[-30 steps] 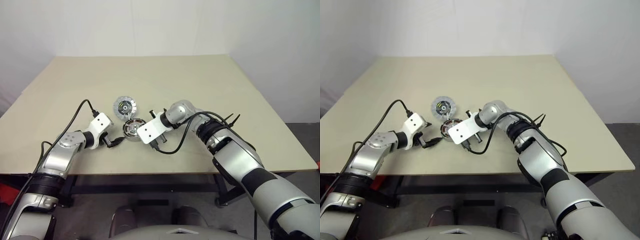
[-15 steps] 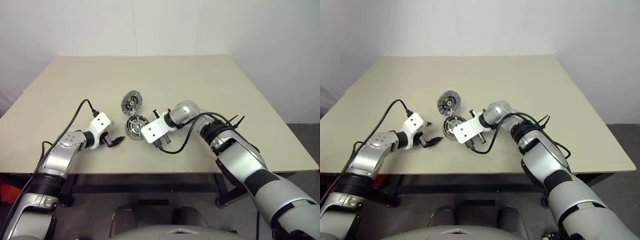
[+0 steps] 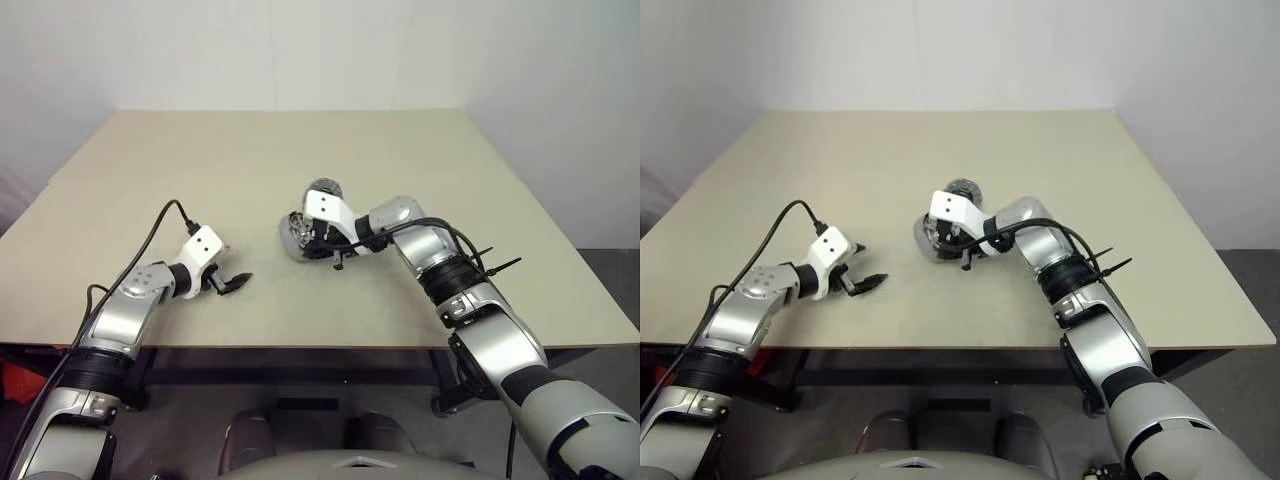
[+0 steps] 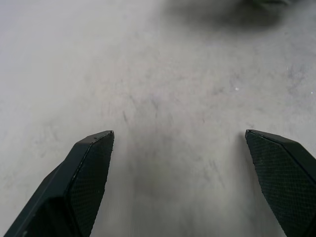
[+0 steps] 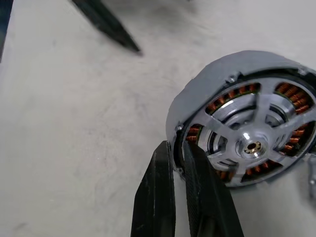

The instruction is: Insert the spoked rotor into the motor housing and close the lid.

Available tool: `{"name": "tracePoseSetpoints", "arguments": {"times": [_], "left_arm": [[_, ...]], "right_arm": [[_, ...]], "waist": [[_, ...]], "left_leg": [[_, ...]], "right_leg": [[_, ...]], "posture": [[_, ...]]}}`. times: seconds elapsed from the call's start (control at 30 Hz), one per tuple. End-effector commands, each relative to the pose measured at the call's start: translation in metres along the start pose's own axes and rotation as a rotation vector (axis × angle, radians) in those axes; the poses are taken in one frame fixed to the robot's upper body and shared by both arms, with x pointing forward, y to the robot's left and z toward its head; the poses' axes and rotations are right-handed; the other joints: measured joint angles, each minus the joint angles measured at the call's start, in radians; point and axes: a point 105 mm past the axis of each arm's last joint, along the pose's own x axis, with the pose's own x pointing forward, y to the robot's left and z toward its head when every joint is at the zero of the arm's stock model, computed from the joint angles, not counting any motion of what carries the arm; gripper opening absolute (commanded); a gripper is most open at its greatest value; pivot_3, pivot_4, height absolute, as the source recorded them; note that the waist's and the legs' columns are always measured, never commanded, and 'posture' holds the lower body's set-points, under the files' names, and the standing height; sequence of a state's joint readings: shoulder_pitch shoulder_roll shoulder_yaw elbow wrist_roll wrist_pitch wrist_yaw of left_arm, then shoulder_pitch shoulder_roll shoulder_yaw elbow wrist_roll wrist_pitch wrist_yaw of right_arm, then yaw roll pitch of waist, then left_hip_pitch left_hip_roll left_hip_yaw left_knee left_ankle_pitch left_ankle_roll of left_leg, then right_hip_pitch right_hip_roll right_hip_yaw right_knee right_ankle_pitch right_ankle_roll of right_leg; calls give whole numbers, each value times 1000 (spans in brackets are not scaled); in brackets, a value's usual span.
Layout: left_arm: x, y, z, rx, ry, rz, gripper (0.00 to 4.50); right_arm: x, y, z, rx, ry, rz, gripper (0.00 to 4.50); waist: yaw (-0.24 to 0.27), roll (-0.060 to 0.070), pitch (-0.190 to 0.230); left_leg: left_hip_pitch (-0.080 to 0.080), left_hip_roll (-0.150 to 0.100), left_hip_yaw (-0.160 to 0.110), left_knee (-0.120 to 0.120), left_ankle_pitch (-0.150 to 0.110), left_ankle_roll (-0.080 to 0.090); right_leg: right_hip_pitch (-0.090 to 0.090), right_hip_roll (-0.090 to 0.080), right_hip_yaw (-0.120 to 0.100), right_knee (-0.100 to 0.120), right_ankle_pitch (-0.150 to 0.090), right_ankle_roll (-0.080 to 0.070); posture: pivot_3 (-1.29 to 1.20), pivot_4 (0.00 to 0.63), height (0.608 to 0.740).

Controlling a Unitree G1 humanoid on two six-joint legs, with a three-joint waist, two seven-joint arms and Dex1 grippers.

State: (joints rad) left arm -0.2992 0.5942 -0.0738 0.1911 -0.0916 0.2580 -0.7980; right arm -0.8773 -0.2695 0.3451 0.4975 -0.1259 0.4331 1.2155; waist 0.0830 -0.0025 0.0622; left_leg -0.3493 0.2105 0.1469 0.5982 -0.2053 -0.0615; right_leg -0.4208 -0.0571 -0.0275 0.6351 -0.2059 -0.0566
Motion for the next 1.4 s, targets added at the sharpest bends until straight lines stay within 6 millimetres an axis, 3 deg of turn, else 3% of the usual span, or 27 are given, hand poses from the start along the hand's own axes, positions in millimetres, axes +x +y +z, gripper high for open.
{"name": "tracePoseSetpoints", "arguments": {"times": [0.03,0.4,0.6,0.83,1.27,1.4], "left_arm": [[-2,3,8,25,-28,12,4500],[-4,1,4,18,-22,15,4500],[-4,3,5,20,-21,20,4500],[-7,4,4,19,-16,33,4500],[-13,0,0,3,-9,51,4500],[-15,-1,-1,3,-2,55,4500]], "right_arm": [[-16,-2,17,120,-65,-34,2],[-29,13,41,317,-112,-23,2],[-18,15,51,375,-130,-43,2],[8,20,49,522,-100,-57,2],[40,-19,15,879,7,-341,2],[41,-31,16,948,-30,-413,2]], "waist": [[2,0,0],[10,1,1],[10,1,1],[9,1,1],[9,1,1],[13,5,4]], "left_leg": [[0,0,0,0,0,0],[0,1,0,-2,1,-2],[0,0,0,-2,2,-4],[0,0,0,-3,3,-5],[5,0,0,-4,5,-10],[11,-1,0,-4,5,-9]], "right_leg": [[0,0,0,0,0,0],[-1,1,0,-2,0,0],[-1,1,0,-2,0,0],[-2,1,0,-2,0,0],[0,0,1,0,-4,8],[7,-1,1,0,-5,9]], "posture": [[0,0,740],[0,0,740],[0,0,740],[0,0,740],[0,0,740],[0,0,740]]}}
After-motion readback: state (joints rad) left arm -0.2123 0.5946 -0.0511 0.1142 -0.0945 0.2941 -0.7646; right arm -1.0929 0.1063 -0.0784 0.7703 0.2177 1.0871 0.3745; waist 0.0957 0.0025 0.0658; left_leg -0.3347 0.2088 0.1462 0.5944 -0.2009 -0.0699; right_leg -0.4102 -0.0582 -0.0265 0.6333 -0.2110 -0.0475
